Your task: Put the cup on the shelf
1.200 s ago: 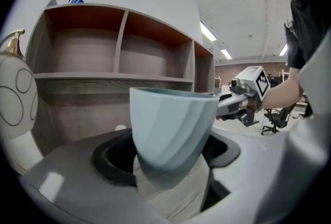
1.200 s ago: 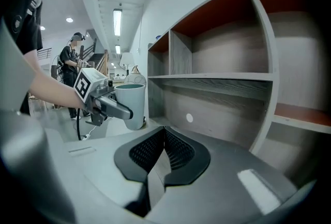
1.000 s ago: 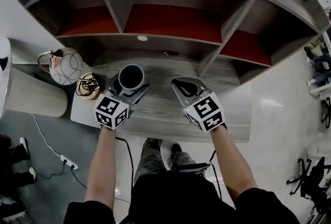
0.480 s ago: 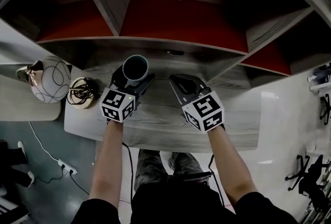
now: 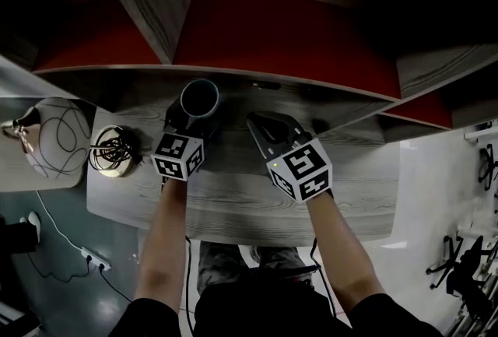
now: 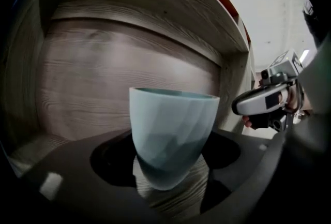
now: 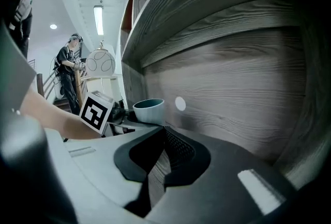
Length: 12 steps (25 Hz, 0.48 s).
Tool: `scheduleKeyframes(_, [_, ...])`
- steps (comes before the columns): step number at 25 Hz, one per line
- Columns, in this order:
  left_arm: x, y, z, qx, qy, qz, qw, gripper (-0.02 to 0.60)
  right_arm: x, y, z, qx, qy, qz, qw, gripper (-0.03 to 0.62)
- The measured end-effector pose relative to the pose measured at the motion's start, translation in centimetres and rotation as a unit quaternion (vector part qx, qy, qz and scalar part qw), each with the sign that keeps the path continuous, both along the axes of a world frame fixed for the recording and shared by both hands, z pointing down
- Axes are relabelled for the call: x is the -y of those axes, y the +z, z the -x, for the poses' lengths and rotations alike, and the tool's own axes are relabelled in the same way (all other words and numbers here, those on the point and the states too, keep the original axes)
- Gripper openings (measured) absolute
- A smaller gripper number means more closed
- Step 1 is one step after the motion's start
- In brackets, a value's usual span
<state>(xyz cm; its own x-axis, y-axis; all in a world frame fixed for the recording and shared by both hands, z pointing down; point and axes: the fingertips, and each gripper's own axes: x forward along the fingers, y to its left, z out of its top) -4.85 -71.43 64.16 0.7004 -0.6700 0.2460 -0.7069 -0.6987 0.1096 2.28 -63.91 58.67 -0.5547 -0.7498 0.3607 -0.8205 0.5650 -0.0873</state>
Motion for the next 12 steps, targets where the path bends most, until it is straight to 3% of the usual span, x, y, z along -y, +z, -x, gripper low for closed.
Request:
scheduleKeyframes(5, [1.1,1.4,0.2,0.020,-0.006,-0.007,0.9998,0.364,1.1,1.3,0.1,-0.001,0.001,0.004,1.000,0.012])
scheduleKeyframes(12, [2.0,2.3,0.5,0.008,-0.011,-0.004,0.9999,0.364,1.8,2.2,0.2,-0.006,-0.001,0.009,1.000,0.012])
